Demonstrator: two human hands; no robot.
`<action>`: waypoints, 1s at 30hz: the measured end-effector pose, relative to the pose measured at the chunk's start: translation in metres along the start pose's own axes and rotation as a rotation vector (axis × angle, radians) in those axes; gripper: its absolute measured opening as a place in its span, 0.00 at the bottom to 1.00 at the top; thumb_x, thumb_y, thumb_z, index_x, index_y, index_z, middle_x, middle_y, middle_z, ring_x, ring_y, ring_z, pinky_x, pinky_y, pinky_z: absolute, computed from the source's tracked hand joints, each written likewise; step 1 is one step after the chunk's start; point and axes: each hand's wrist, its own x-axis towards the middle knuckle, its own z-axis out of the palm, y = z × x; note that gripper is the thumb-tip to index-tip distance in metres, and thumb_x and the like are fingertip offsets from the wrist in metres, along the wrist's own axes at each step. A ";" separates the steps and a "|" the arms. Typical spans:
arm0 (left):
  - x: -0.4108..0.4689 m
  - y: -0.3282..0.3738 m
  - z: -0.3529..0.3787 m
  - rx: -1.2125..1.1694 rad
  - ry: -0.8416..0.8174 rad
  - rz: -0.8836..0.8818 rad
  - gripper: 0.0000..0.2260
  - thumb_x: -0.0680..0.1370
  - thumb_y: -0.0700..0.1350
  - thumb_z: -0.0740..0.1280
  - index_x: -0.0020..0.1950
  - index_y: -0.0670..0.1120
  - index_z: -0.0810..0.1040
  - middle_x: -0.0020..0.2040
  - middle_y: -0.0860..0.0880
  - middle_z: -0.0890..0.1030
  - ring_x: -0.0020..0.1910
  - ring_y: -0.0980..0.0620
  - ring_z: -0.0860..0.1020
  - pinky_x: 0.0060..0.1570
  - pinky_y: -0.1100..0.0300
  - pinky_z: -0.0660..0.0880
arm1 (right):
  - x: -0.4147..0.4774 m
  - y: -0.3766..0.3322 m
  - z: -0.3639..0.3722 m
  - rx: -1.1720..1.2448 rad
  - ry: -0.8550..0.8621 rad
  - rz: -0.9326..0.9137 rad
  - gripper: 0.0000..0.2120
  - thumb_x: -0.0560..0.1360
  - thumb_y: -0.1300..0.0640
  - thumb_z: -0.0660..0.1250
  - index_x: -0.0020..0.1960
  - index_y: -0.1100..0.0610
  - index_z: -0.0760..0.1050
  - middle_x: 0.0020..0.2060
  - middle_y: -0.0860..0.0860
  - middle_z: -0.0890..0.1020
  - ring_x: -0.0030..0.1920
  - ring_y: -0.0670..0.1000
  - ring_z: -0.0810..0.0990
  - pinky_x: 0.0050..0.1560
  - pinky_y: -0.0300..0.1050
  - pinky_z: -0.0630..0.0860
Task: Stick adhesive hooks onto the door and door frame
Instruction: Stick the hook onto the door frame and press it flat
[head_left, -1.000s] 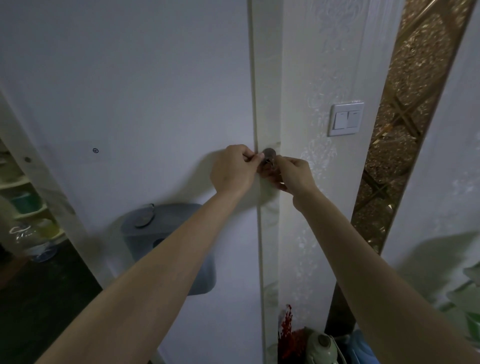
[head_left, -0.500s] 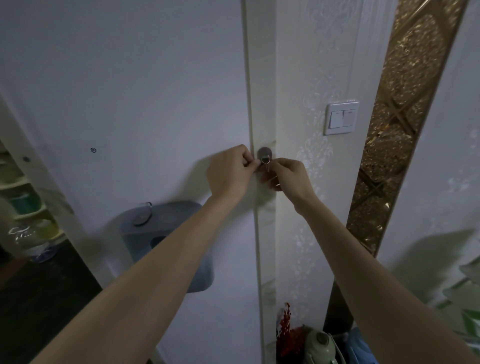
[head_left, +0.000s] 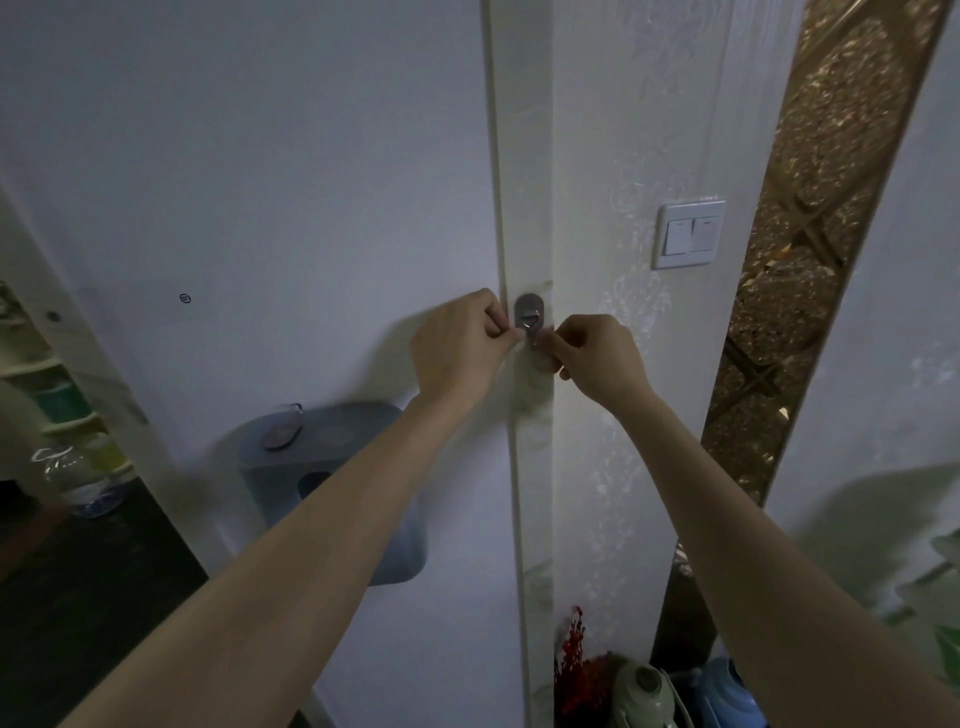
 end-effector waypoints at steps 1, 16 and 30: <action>-0.001 0.001 0.000 -0.003 0.005 0.000 0.11 0.75 0.57 0.77 0.45 0.51 0.82 0.36 0.56 0.83 0.41 0.53 0.82 0.41 0.55 0.78 | 0.001 0.001 0.001 -0.008 0.006 0.001 0.18 0.80 0.43 0.69 0.39 0.54 0.82 0.30 0.47 0.85 0.35 0.51 0.85 0.45 0.53 0.84; 0.005 0.002 -0.003 -0.001 -0.028 -0.021 0.16 0.81 0.59 0.68 0.40 0.49 0.81 0.35 0.56 0.86 0.37 0.52 0.85 0.44 0.51 0.82 | 0.017 0.007 -0.003 0.178 -0.089 0.063 0.34 0.81 0.33 0.59 0.37 0.60 0.85 0.31 0.53 0.88 0.35 0.53 0.87 0.54 0.59 0.84; 0.008 0.011 -0.001 -0.015 -0.018 -0.082 0.19 0.83 0.58 0.66 0.38 0.48 0.81 0.33 0.55 0.86 0.34 0.53 0.85 0.43 0.50 0.84 | 0.012 -0.001 0.004 -0.081 0.033 0.011 0.38 0.83 0.30 0.51 0.36 0.57 0.82 0.30 0.50 0.85 0.36 0.53 0.85 0.41 0.47 0.78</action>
